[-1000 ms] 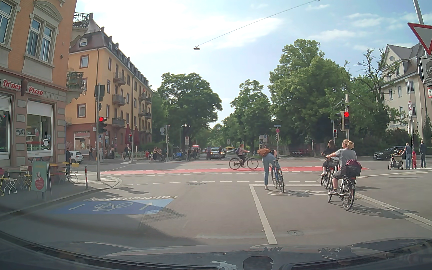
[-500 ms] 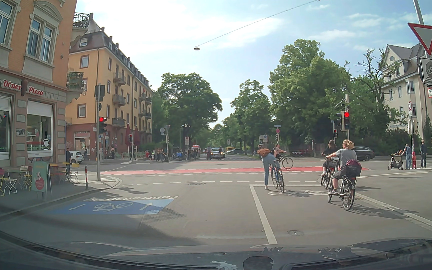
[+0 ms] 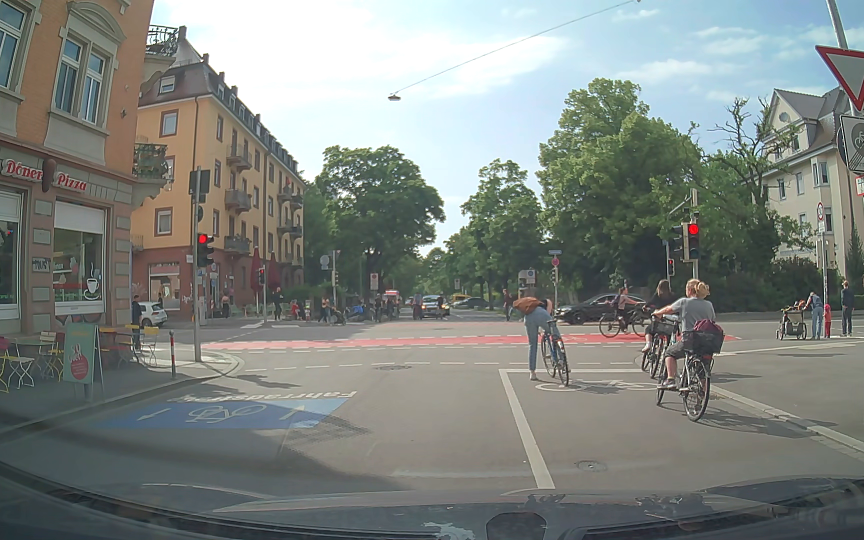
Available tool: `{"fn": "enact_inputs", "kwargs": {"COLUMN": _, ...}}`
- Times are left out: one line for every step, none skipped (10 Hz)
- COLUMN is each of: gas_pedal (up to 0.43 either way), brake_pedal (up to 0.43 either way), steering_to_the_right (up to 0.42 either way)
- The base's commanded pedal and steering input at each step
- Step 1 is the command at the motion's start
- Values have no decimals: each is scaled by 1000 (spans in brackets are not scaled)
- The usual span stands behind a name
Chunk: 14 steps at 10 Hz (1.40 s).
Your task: Follow the waypoints while adhering to traffic rules and regulations
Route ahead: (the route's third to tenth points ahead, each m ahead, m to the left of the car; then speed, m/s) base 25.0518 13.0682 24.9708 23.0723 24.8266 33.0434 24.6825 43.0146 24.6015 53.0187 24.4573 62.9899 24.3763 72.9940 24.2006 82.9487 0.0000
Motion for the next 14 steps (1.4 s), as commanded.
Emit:
{"fn": "enact_inputs", "kwargs": {"gas_pedal": 0, "brake_pedal": 287, "steering_to_the_right": -14}}
{"fn": "enact_inputs", "kwargs": {"gas_pedal": 0, "brake_pedal": 287, "steering_to_the_right": -14}}
{"fn": "enact_inputs", "kwargs": {"gas_pedal": 0, "brake_pedal": 287, "steering_to_the_right": -14}}
{"fn": "enact_inputs", "kwargs": {"gas_pedal": 0, "brake_pedal": 287, "steering_to_the_right": -14}}
{"fn": "enact_inputs", "kwargs": {"gas_pedal": 0, "brake_pedal": 287, "steering_to_the_right": -14}}
{"fn": "enact_inputs", "kwargs": {"gas_pedal": 0, "brake_pedal": 287, "steering_to_the_right": -14}}
{"fn": "enact_inputs", "kwargs": {"gas_pedal": 0, "brake_pedal": 287, "steering_to_the_right": -14}}
{"fn": "enact_inputs", "kwargs": {"gas_pedal": 0, "brake_pedal": 287, "steering_to_the_right": -14}}
{"fn": "enact_inputs", "kwargs": {"gas_pedal": 0, "brake_pedal": 287, "steering_to_the_right": -14}}
{"fn": "enact_inputs", "kwargs": {"gas_pedal": 0, "brake_pedal": 287, "steering_to_the_right": -14}}
{"fn": "enact_inputs", "kwargs": {"gas_pedal": 0, "brake_pedal": 287, "steering_to_the_right": -14}}
{"fn": "enact_inputs", "kwargs": {"gas_pedal": 0, "brake_pedal": 287, "steering_to_the_right": -14}}
{"fn": "enact_inputs", "kwargs": {"gas_pedal": 0, "brake_pedal": 287, "steering_to_the_right": -14}}
{"fn": "enact_inputs", "kwargs": {"gas_pedal": 0, "brake_pedal": 287, "steering_to_the_right": -14}}
